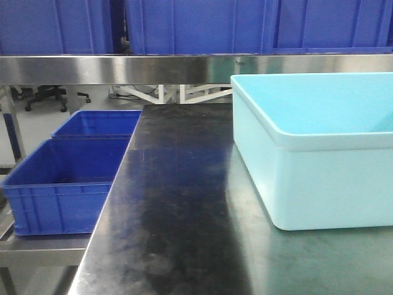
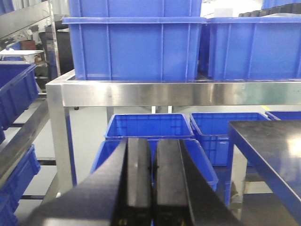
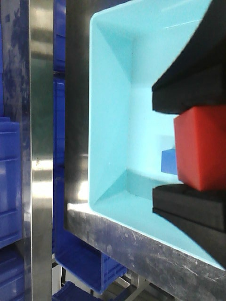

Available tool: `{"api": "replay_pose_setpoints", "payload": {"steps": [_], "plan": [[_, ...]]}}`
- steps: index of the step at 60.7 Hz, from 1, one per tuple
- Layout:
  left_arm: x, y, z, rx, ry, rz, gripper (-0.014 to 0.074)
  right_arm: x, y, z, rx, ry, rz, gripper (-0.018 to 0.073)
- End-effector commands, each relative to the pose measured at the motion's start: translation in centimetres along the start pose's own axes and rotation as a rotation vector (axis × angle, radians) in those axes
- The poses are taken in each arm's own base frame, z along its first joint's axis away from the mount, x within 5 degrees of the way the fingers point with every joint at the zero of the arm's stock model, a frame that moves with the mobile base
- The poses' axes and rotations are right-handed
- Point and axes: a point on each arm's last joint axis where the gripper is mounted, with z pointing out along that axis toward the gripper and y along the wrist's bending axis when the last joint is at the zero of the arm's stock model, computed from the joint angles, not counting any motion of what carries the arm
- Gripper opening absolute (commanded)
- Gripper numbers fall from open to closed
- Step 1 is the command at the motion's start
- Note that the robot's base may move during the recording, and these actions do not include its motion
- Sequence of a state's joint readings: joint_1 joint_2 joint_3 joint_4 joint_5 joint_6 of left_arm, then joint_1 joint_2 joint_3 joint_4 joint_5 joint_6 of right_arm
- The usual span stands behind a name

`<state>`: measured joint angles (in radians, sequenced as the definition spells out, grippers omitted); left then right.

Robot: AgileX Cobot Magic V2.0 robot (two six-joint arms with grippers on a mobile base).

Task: Pick red cube and place on left shelf
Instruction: 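Lift the red cube out of the bin with the right gripper, then drive the base away from the table holding the red cube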

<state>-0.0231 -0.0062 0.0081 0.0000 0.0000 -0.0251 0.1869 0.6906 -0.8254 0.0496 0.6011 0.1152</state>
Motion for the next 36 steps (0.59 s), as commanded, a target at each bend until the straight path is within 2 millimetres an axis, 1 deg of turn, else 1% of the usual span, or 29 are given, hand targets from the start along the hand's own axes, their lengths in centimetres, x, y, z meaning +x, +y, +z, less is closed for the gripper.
{"api": "replay_pose_setpoints", "payload": {"steps": [1,36], "plan": [[-0.02,-0.02,-0.1,0.006,-0.075,0.0,0.0102,-1.36,0.23,-0.32,-0.014,-0.094,-0.008,0.0056],[-0.02,-0.02,-0.1,0.006,-0.075,0.0,0.0102,-1.36,0.23,-0.29,-0.014,-0.093,-0.008,0.0056]]}}
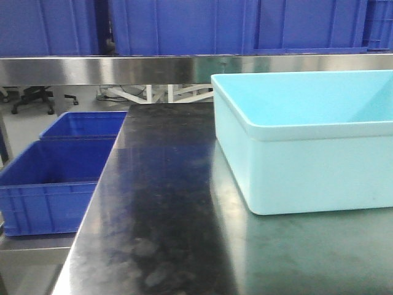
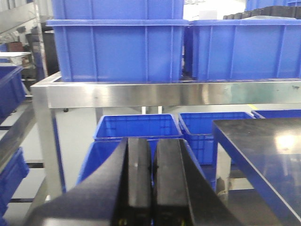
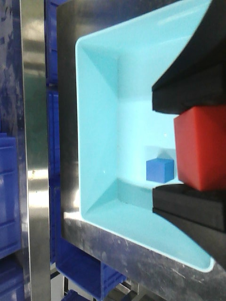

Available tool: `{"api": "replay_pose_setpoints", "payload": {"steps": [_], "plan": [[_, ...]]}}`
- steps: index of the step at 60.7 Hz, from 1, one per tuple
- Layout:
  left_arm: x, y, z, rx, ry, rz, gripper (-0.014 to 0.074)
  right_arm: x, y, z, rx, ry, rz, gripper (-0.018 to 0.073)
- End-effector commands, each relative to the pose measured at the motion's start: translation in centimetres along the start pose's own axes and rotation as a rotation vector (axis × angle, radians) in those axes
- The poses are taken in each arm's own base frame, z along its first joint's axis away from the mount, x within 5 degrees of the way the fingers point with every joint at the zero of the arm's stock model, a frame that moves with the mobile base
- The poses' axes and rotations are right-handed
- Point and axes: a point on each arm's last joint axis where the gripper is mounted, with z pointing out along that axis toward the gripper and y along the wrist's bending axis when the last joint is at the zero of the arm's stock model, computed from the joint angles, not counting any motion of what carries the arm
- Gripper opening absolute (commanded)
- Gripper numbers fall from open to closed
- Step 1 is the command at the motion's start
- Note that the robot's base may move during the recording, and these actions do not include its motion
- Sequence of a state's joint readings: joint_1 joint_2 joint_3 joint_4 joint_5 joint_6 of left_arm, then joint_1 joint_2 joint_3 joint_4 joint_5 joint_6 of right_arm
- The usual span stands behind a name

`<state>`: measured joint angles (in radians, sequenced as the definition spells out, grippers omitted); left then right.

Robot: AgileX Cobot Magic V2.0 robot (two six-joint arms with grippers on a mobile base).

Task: Pick red cube and place on left shelf
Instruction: 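Drive the base away from the table holding the red cube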

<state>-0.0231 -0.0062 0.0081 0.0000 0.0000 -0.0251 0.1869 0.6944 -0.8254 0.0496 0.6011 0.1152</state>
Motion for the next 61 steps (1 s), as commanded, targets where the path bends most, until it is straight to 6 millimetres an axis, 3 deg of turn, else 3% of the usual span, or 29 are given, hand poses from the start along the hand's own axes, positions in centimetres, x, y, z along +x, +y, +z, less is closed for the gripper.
{"api": "replay_pose_setpoints", "payload": {"steps": [1,61], "plan": [[-0.02,-0.02,-0.1,0.006,-0.075,0.0,0.0102,-1.37,0.23,-0.4,-0.014,-0.097,-0.008,0.0056],[-0.02,-0.02,-0.1,0.006,-0.075,0.0,0.0102,-1.37,0.23,-0.4,-0.014,-0.097,-0.008,0.0056]]}}
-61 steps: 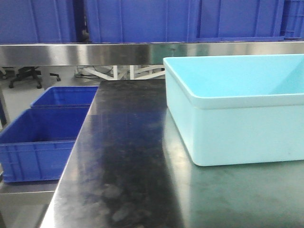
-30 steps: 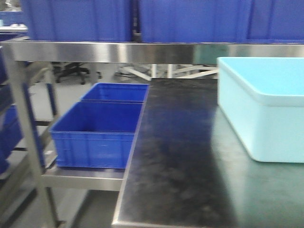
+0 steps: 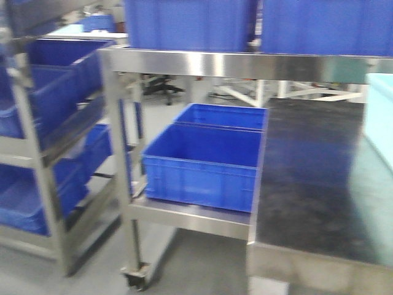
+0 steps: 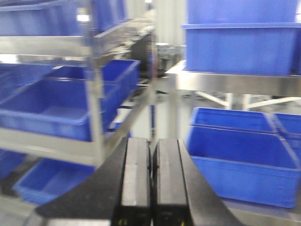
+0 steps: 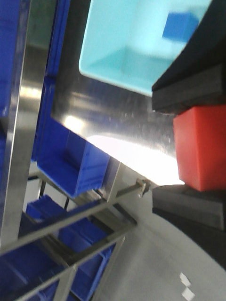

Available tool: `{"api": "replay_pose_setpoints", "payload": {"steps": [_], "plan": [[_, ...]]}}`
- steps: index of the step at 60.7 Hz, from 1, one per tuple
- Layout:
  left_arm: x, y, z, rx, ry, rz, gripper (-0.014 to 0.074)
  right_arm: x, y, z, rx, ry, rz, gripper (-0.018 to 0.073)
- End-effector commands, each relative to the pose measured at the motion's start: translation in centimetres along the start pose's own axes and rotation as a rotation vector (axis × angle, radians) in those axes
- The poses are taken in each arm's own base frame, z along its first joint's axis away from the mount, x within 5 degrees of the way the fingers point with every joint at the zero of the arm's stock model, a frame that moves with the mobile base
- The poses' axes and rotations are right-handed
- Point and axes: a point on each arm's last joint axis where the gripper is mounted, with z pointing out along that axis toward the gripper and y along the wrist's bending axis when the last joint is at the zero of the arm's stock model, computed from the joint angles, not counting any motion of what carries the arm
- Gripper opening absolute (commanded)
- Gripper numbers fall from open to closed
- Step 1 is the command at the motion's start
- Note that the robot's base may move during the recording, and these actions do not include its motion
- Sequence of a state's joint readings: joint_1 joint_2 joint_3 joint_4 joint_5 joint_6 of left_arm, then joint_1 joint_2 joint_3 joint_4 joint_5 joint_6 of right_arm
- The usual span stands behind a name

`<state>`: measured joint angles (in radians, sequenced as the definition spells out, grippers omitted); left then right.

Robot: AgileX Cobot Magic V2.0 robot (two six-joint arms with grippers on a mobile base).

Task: Pick red cube and place on left shelf
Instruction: 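Drive the base away from the table holding the red cube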

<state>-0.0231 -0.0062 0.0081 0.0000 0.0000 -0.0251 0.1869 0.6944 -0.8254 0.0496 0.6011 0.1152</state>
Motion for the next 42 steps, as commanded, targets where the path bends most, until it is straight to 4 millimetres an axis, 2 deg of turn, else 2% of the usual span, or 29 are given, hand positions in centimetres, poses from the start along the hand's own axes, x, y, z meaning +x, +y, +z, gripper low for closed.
{"api": "replay_pose_setpoints", "payload": {"steps": [1,42], "plan": [[-0.02,-0.02,-0.1,0.006,-0.075,0.0,0.0102,-1.37,0.23,-0.4,-0.014,-0.097,-0.008,0.0056],[-0.02,-0.02,-0.1,0.006,-0.075,0.0,0.0102,-1.37,0.23,-0.4,-0.014,-0.097,-0.008,0.0056]]}}
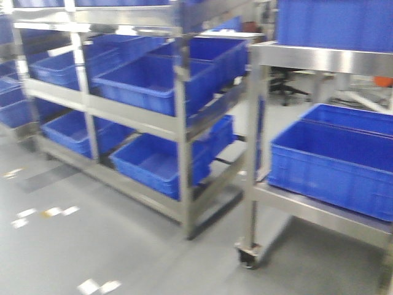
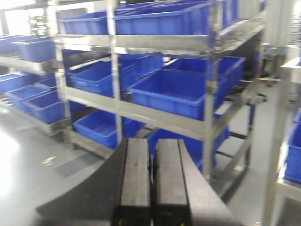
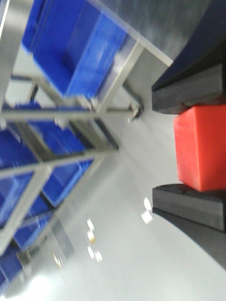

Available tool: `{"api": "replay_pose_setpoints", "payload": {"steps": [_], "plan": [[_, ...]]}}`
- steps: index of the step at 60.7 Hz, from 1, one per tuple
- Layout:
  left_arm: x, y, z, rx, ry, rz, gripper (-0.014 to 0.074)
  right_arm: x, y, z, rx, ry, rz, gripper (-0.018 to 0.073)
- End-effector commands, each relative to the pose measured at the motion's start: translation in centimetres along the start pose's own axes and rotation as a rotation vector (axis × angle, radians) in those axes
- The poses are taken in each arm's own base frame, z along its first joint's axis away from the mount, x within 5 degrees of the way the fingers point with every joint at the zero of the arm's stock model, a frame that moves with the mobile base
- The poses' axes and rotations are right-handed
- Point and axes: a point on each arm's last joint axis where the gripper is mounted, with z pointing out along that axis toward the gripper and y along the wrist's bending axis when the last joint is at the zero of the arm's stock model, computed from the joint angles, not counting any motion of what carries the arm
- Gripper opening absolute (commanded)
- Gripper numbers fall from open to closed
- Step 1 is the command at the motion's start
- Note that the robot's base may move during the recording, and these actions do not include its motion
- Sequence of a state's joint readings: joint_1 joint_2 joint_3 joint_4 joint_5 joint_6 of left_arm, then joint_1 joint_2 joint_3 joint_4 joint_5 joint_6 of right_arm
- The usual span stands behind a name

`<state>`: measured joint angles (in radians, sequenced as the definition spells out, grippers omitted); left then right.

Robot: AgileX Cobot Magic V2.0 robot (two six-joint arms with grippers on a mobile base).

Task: Pick red cube and place on left shelf
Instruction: 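Drive the base away from the table holding the red cube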

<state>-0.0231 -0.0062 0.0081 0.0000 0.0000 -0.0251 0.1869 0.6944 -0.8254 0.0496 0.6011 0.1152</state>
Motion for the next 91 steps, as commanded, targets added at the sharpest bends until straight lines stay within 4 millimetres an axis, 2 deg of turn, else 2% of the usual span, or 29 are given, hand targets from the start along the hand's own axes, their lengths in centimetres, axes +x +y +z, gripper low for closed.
{"api": "replay_pose_setpoints", "payload": {"steps": [1,91], "plan": [[-0.02,-0.02,-0.1,0.006,-0.075,0.0,0.0102,-1.37,0.23,-0.4,-0.014,-0.097,-0.008,0.0056],[-0.02,-0.02,-0.1,0.006,-0.075,0.0,0.0102,-1.38,0.24,-0.4,-0.014,-0.098,-0.008,0.0056]]}}
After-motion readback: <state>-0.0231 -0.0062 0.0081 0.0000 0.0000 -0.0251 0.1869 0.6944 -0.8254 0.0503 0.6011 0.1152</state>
